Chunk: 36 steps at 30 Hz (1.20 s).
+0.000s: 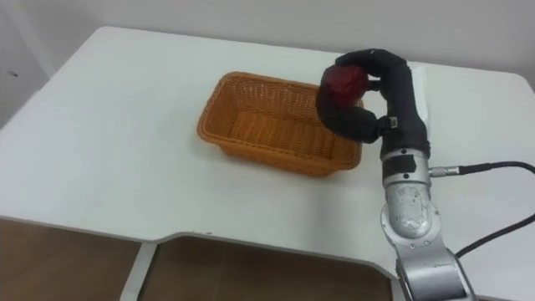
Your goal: Pick and place apple
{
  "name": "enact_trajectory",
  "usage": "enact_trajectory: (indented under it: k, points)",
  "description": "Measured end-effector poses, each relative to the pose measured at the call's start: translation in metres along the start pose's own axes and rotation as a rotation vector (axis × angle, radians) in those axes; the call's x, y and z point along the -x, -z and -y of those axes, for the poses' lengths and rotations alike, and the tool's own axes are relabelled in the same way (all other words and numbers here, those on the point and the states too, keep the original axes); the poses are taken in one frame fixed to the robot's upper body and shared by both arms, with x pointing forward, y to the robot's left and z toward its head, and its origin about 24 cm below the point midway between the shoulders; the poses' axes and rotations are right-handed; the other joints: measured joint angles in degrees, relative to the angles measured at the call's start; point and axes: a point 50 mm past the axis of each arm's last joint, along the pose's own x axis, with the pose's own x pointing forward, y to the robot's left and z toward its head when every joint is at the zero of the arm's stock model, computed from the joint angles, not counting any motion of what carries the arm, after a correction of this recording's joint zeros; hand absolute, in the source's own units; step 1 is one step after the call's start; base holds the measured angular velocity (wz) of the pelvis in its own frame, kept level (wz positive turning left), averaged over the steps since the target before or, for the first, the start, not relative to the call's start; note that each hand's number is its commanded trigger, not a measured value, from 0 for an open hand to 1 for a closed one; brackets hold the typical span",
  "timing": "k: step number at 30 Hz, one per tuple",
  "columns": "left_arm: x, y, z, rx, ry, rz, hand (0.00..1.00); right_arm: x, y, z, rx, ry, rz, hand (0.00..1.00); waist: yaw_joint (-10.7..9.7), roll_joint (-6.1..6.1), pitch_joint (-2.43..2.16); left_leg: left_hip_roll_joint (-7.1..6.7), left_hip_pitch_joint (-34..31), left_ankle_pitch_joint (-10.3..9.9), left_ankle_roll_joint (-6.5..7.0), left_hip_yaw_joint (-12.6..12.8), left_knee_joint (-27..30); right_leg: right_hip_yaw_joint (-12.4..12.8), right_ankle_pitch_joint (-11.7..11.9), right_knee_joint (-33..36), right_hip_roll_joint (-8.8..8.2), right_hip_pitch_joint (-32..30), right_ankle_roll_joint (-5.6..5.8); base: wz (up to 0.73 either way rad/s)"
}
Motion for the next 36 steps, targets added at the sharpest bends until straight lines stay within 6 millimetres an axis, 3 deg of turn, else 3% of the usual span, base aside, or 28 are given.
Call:
enact_trajectory:
  k: [15,27,32,36]
  points:
    - [0.000,0.004,0.005,-0.018,0.046,-0.023,0.00,0.001,0.002,-0.007,0.000,-0.038,-0.012,0.00,2.30,0.12,0.24,0.01,0.14,-0.01,0.00,-0.05,-0.15,-0.04,0.00,0.04,-0.01,0.23,0.00,-0.01]
    - [0.000,0.001,0.005,-0.015,0.058,-0.018,0.00,0.002,0.014,-0.008,-0.002,-0.042,-0.062,0.00,1.19,-0.10,0.19,-0.23,-1.03,-0.01,0.00,-1.40,0.07,-1.47,-0.01,-0.03,-0.12,-0.34,0.01,0.05]
    - [0.000,0.004,0.004,-0.007,0.056,-0.029,0.00,-0.003,0.015,0.009,-0.036,0.033,-0.076,0.00,0.64,-0.32,0.04,-0.34,-0.85,0.03,0.05,-1.38,0.08,-1.38,-0.01,-0.04,-0.21,-0.30,0.02,0.00]
    - [0.002,0.014,0.005,0.001,0.038,-0.052,0.00,-0.010,0.012,0.033,-0.043,0.173,-0.060,0.00,-1.20,-0.67,-0.06,-0.45,0.69,0.12,0.19,-1.29,-0.70,-1.22,-0.02,-0.14,-0.30,0.52,0.03,-0.01]
